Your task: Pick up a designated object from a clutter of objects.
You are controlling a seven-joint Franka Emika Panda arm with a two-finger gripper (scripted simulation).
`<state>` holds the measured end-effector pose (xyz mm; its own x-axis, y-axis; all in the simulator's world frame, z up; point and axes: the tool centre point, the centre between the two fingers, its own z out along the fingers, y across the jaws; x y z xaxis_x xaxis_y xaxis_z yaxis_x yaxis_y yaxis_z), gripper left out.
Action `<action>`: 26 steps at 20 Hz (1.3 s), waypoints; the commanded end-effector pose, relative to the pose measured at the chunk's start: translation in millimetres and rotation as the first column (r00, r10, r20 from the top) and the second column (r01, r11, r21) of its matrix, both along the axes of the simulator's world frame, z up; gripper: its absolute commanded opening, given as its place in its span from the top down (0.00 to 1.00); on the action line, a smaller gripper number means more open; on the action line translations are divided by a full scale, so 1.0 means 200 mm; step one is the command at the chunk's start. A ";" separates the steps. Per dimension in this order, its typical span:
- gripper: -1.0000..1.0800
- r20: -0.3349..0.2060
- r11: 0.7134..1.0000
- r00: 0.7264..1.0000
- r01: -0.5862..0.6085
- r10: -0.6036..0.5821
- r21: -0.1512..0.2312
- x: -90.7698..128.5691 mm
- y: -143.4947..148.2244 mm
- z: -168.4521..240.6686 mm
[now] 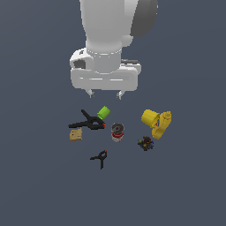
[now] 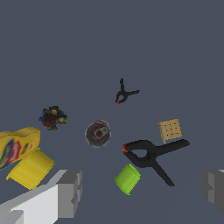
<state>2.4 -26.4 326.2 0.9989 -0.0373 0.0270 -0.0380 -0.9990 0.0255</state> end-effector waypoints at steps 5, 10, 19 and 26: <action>0.04 -0.008 1.000 1.000 0.019 -0.019 0.006 -0.02 -0.02 0.00; 0.04 -0.025 0.998 0.998 0.053 -0.052 0.016 -0.06 -0.05 0.00; 0.04 -0.024 0.999 0.999 0.032 -0.031 0.015 -0.05 -0.04 -0.03; 0.04 -0.026 0.998 0.998 -0.063 0.063 0.013 -0.02 0.00 -0.20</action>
<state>-2.3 -28.4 295.8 1.0000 0.0010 0.0022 0.0009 -0.9999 0.0134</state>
